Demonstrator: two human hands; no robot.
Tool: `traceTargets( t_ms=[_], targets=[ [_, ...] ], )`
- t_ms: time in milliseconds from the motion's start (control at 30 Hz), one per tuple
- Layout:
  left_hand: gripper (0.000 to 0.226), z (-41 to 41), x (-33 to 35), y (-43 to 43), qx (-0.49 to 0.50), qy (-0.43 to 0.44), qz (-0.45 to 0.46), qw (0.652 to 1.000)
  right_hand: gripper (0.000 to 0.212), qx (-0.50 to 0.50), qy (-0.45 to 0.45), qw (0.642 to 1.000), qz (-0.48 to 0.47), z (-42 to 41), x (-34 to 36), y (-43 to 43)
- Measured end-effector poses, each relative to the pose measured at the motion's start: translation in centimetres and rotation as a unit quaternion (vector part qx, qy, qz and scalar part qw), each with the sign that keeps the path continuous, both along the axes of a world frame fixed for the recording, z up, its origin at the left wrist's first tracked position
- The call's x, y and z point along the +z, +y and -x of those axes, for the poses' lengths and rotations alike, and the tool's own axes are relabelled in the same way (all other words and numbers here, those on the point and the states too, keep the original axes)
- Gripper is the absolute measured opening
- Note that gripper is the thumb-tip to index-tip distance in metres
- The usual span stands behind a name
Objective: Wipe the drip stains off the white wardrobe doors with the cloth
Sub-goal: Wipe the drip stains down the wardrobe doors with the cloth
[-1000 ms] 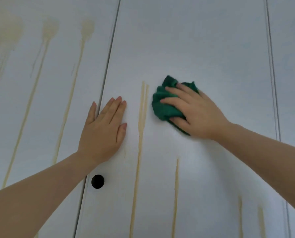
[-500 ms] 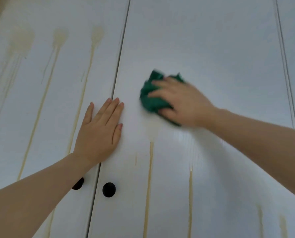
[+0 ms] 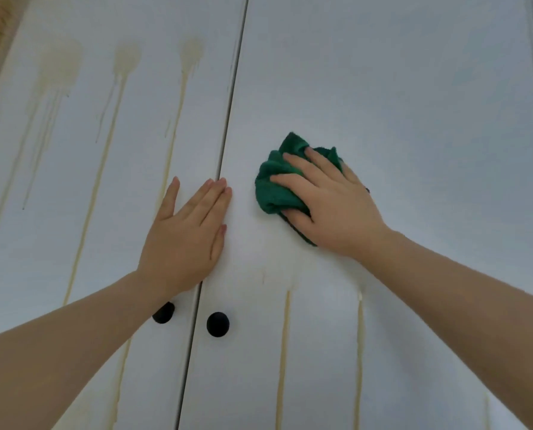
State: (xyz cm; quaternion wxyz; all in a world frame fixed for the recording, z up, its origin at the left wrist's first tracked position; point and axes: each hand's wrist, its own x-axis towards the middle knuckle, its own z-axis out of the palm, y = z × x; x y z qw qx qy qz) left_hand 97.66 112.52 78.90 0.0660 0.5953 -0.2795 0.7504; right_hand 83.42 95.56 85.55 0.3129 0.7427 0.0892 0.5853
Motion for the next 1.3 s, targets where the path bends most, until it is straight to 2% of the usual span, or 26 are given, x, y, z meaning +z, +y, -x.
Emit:
traceTargets(
  t_ms=[33, 67, 167, 233, 267, 333, 400, 433, 467, 567, 633, 667, 700, 767, 833, 867, 933, 967, 1033, 1067, 1100, 1167, 1233, 1300],
  targets=[
    [0.047, 0.1, -0.1, -0.2, -0.004, -0.002, 0.009, 1.000, 0.046, 0.018, -0.024, 0.999, -0.034, -0.6, -0.9, 0.6],
    [0.046, 0.2, -0.1, -0.3, -0.009, -0.005, 0.017, 1.000, 0.046, 0.028, -0.021, 0.999, -0.029, -1.0, -2.5, 0.9],
    [0.046, 0.7, -0.2, -0.4, -0.014, -0.005, 0.020, 1.000, 0.044, 0.028, 0.103, 0.989, 0.100, -0.6, -7.9, 0.8],
    [0.047, 0.8, -0.6, -0.1, -0.006, 0.001, 0.010, 1.000, 0.043, 0.006, 0.161, 0.975, 0.156, 0.3, -7.5, 0.1],
    [0.047, 0.8, -0.9, 0.2, 0.001, -0.002, 0.001, 1.000, 0.043, -0.004, 0.156, 0.973, 0.171, 0.5, -6.3, -0.2],
    [0.045, 0.5, -1.0, 1.0, 0.026, -0.030, -0.034, 0.999, 0.046, -0.017, 0.088, 0.990, 0.108, 0.4, -3.1, -0.6],
    [0.043, 0.1, -0.6, 2.2, 0.061, -0.069, -0.068, 0.993, 0.048, -0.016, -0.010, 0.999, -0.028, 0.4, -1.3, -0.1],
    [0.042, 0.0, -0.3, 2.7, 0.068, -0.076, -0.077, 0.992, 0.048, -0.003, -0.038, 0.997, -0.065, 0.1, -2.0, 0.4],
    [0.041, 0.0, -0.3, 3.0, 0.067, -0.072, -0.078, 0.992, 0.047, 0.011, -0.038, 0.997, -0.062, -0.2, -3.8, 0.7],
    [0.042, 0.4, -0.9, 3.1, 0.039, -0.055, -0.082, 0.994, 0.043, 0.025, 0.096, 0.991, 0.088, -0.1, -10.5, 0.7],
    [0.043, 0.7, -2.2, 2.8, 0.024, -0.052, -0.119, 0.991, 0.040, 0.007, 0.163, 0.975, 0.153, 0.9, -10.7, -0.3],
    [0.043, 0.9, -2.8, 2.6, 0.017, -0.052, -0.137, 0.989, 0.040, -0.003, 0.154, 0.973, 0.170, 1.1, -9.5, -0.9],
    [0.043, 1.1, -3.2, 2.4, 0.010, -0.049, -0.150, 0.987, 0.041, -0.013, 0.127, 0.980, 0.156, 1.2, -7.9, -1.2],
    [0.044, 1.7, -3.9, 1.9, -0.009, -0.034, -0.145, 0.989, 0.044, -0.019, 0.036, 0.998, 0.053, 1.3, -4.7, -1.3],
    [0.045, 2.0, -4.9, 1.1, -0.035, -0.002, -0.121, 0.992, 0.045, 0.014, -0.029, 0.998, -0.059, 0.9, -4.5, -0.6],
    [0.046, 2.1, -5.4, 0.8, -0.045, 0.015, -0.110, 0.993, 0.045, 0.025, -0.042, 0.996, -0.076, 0.5, -6.0, -0.3],
    [0.046, 2.4, -6.3, 0.4, -0.054, 0.043, -0.090, 0.994, 0.044, 0.030, 0.004, 1.000, -0.007, 0.2, -10.1, -0.4],
    [0.046, 2.5, -6.6, 0.3, -0.054, 0.050, -0.085, 0.994, 0.043, 0.024, 0.068, 0.996, 0.053, 0.7, -11.8, -0.7],
    [0.048, 2.8, -7.1, 0.2, -0.048, 0.054, -0.088, 0.993, 0.042, 0.005, 0.157, 0.977, 0.142, 2.1, -11.4, -2.0],
    [0.048, 2.9, -7.2, 0.3, -0.048, 0.055, -0.089, 0.993, 0.042, -0.006, 0.150, 0.977, 0.153, 2.6, -9.8, -2.8],
    [0.049, 3.0, -7.2, 0.2, -0.049, 0.054, -0.087, 0.993, 0.044, -0.015, 0.120, 0.985, 0.125, 2.9, -7.8, -3.5],
    [0.050, 3.5, -7.2, -0.2, -0.059, 0.053, -0.083, 0.993, 0.049, -0.007, 0.030, 0.999, -0.016, 3.7, -3.8, -4.2],
    [0.048, 3.9, -7.2, -1.0, -0.075, 0.049, -0.073, 0.993, 0.051, 0.024, -0.039, 0.991, -0.130, 3.5, -3.9, -3.7],
    [0.047, 4.4, -7.4, -1.9, -0.088, 0.050, -0.064, 0.993, 0.049, 0.039, -0.038, 0.995, -0.087, 2.7, -8.1, -3.4]
  ],
)
